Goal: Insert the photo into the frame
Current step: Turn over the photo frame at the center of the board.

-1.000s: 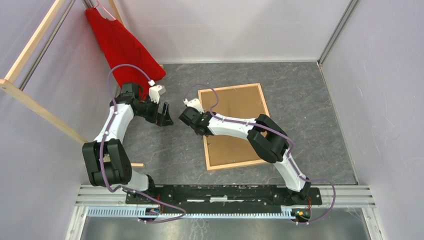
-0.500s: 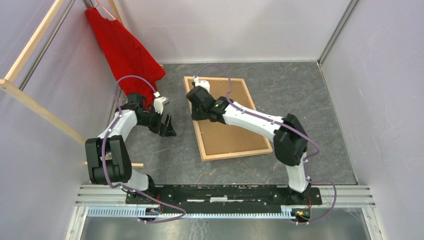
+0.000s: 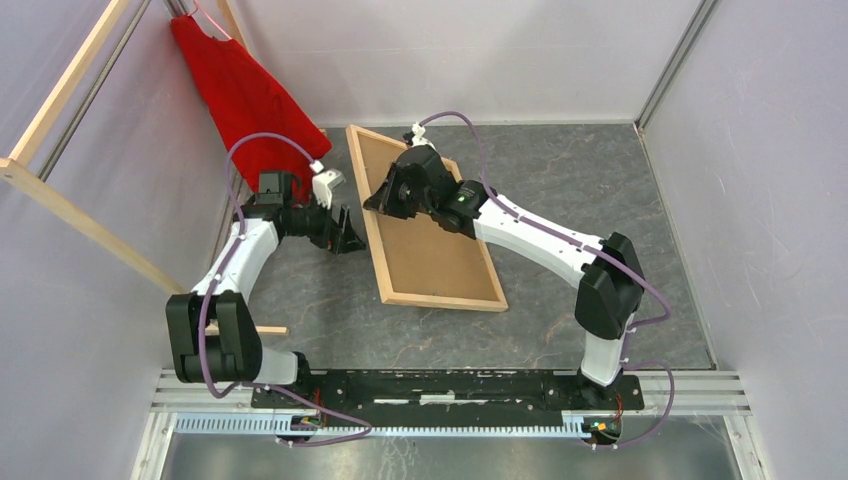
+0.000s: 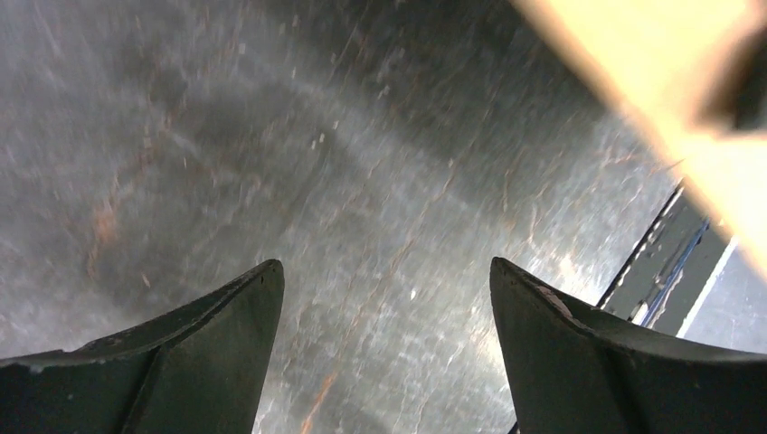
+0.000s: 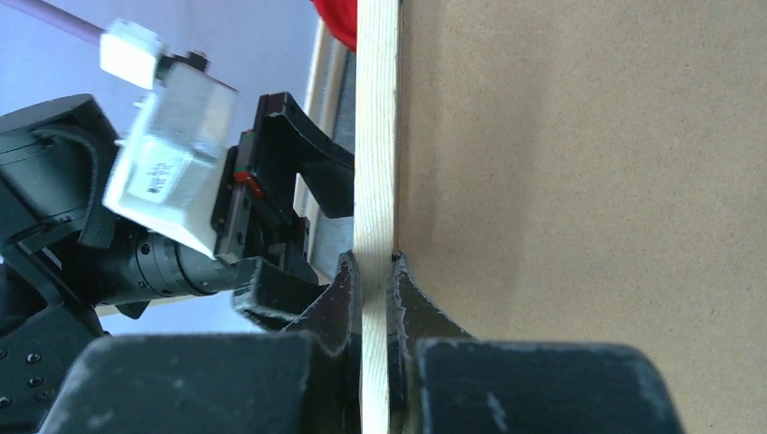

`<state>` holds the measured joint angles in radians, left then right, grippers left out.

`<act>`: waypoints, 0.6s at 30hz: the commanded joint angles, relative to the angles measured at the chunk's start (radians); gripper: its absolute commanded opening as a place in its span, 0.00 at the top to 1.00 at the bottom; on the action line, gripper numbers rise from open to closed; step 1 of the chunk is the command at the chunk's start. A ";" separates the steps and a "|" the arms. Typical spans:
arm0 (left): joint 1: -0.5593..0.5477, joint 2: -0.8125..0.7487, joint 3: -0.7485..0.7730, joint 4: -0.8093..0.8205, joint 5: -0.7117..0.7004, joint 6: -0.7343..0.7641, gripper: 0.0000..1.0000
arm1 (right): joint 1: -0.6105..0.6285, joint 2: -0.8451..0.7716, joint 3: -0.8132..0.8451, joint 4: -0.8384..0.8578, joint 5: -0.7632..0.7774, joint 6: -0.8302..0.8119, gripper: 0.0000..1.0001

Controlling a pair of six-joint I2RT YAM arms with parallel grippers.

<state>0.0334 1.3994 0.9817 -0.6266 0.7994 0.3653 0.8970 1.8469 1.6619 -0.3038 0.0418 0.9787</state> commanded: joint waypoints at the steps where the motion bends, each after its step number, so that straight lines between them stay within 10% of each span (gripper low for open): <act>1: -0.054 -0.076 0.098 0.086 0.048 -0.163 0.11 | -0.009 -0.105 0.016 0.193 -0.088 0.126 1.00; 18: -0.132 -0.116 0.197 0.174 -0.031 -0.331 0.12 | -0.071 -0.260 -0.152 0.425 -0.176 0.295 1.00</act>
<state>-0.0872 1.3201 1.1130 -0.5102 0.7769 0.1089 0.8444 1.6821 1.5135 -0.0986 -0.0769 1.1988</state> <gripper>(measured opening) 0.883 0.059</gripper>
